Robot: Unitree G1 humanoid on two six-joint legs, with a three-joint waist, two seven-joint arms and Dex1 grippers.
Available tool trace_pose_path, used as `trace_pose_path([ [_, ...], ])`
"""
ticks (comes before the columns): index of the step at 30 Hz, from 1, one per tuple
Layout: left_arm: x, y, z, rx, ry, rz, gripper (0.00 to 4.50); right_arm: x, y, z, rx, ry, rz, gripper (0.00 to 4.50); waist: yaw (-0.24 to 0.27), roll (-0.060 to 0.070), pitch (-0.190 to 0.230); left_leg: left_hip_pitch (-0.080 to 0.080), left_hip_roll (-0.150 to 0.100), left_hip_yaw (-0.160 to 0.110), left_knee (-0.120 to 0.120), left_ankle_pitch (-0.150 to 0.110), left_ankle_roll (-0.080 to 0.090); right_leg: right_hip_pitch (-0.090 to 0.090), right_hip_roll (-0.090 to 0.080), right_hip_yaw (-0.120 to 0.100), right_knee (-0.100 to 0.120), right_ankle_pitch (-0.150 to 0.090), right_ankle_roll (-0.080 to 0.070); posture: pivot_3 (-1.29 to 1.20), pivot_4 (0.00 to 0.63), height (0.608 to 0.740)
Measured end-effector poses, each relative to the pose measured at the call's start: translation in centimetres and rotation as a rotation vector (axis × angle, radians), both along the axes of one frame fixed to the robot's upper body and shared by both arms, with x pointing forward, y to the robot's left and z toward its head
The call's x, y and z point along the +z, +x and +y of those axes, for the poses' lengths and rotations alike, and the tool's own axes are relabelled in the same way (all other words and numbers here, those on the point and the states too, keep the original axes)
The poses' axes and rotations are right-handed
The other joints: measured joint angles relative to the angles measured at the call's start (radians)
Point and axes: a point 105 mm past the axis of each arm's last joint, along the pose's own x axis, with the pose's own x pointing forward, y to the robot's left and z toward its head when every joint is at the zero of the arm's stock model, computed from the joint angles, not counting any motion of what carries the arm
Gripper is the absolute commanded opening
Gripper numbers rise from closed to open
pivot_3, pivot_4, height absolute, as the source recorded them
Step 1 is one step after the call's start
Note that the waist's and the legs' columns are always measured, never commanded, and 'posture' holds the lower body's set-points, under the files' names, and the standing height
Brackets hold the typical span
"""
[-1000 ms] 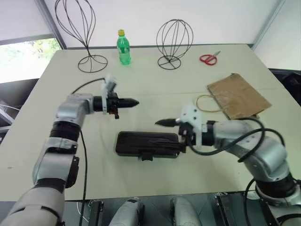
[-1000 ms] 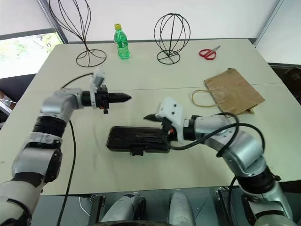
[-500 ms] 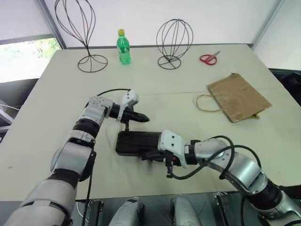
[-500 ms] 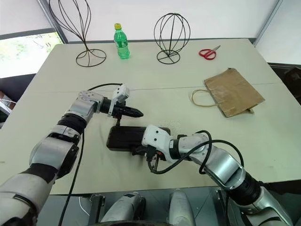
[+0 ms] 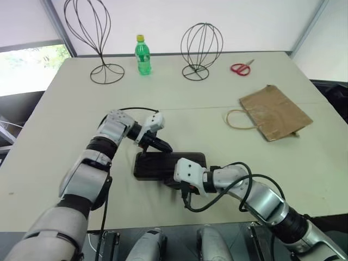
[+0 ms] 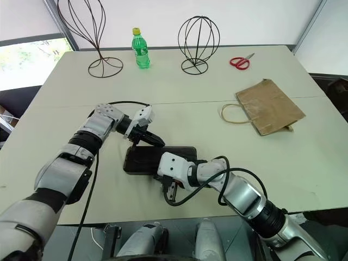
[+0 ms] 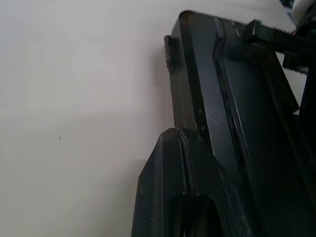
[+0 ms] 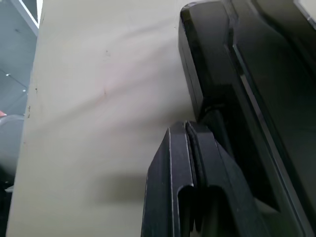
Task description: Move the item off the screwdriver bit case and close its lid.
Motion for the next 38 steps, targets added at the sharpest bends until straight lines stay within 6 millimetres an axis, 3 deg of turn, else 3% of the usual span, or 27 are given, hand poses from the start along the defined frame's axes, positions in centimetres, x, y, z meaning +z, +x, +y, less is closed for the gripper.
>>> trace_pose_path([
  [8,-0.9,-1.1,1.3,0.001,0.052,-0.033,0.0,-0.5,-0.2,0.2,0.032,-0.041,-0.051,0.03,-0.004,-0.001,-0.002,0.001,0.001,0.0,-0.001,0.0,0.0,0.0,0.001,0.0,0.0,0.0,0.0,0.0,0.15,0.74],
  [20,-1.6,-1.4,1.7,0.04,0.052,-0.025,0.0,-0.8,0.0,0.4,0.062,-0.058,-0.086,0.03,-0.004,-0.004,-0.008,0.004,0.002,0.0,-0.001,0.0,0.0,0.003,0.002,0.0,0.0,0.0,0.0,0.0,0.15,0.74],
  [24,-2.0,-0.9,0.5,0.045,0.018,-0.078,0.0,-0.7,0.1,0.1,0.035,-0.051,-0.038,0.03,0.001,-0.004,-0.009,0.005,0.002,0.0,-0.001,0.0,0.0,0.004,0.002,0.0,0.0,0.0,0.0,0.0,0.15,0.74],
  [29,-1.9,0.8,-1.4,0.109,-0.08,-0.135,0.0,0.5,-0.8,-2.6,-0.089,0.013,0.097,0.03,0.042,-0.005,-0.009,0.003,-0.002,-0.003,0.002,0.0,0.001,0.008,0.001,0.001,-0.003,0.0,0.0,0.0,0.15,0.74],
  [34,-1.1,2.6,-0.2,0.254,-0.139,-0.17,0.0,1.9,-3.1,-3.7,-0.155,0.141,0.235,0.03,0.031,-0.005,-0.009,0.002,-0.001,-0.003,0.001,0.0,0.0,0.005,0.001,0.001,-0.003,0.0,0.0,0.0,0.15,0.74],
  [38,0.7,4.1,1.5,0.417,-0.268,-0.152,0.0,5.1,-4.0,-5.5,-0.221,0.289,0.276,0.03,0.025,-0.005,-0.008,0.001,-0.001,-0.003,0.001,0.0,0.0,0.004,0.001,0.001,-0.002,0.0,0.0,0.0,0.15,0.74],
])
